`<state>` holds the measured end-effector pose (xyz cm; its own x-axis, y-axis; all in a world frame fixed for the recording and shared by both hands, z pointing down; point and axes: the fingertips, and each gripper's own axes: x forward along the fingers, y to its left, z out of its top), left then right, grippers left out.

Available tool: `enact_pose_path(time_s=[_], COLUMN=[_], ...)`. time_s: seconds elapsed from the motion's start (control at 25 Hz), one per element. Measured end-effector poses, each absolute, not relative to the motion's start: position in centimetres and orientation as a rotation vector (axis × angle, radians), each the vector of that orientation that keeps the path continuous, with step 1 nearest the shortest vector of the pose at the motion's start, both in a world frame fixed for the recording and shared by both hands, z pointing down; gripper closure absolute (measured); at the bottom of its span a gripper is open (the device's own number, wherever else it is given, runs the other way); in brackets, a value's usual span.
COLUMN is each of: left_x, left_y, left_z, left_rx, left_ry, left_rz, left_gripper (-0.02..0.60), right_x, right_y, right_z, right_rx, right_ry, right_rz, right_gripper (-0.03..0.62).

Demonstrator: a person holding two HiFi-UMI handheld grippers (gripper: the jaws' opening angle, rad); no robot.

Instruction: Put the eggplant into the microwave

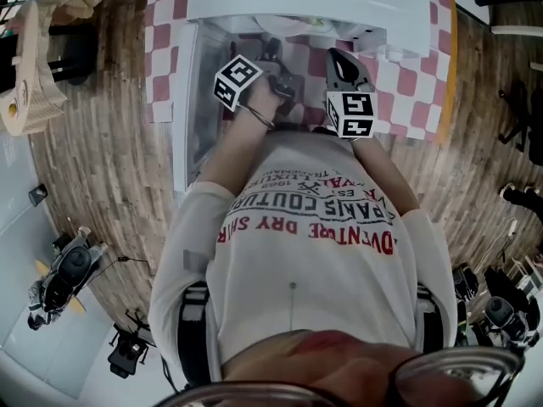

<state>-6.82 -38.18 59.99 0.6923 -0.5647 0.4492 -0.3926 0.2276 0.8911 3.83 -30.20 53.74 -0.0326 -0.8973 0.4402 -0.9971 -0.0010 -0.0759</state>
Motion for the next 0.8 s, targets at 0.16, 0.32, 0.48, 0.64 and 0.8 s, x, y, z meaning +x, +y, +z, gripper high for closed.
enact_pose_path(time_s=[0.16,0.32,0.48,0.64,0.8], left_x=[-7.7,-7.5,-6.8,-6.3,-6.2], left_y=[-37.5,-37.2,-36.9,-36.6,-37.0], left_z=[58.0,54.8,51.8,49.4,46.8], left_rx=[1.485,1.701,1.919,2.232,2.506], left_ry=[-0.872,-0.863,-0.847,-0.870,-0.937], left_rz=[-0.104,-0.040,-0.008,0.086,0.136], left_gripper=[0.552,0.555,0.555,0.555,0.555], right_x=[3.6,3.6,3.1,2.4,2.1], right_y=[-30.5,-30.9,-31.3,-31.6,-32.0], right_z=[52.9,51.7,50.2,49.0,48.5], right_rx=[1.975,1.981,1.971,1.969,1.971], right_ry=[-2.031,-2.055,-2.083,-2.116,-2.121], right_rz=[0.509,0.467,0.413,0.376,0.346], right_gripper=[0.568,0.568,0.568,0.568,0.568])
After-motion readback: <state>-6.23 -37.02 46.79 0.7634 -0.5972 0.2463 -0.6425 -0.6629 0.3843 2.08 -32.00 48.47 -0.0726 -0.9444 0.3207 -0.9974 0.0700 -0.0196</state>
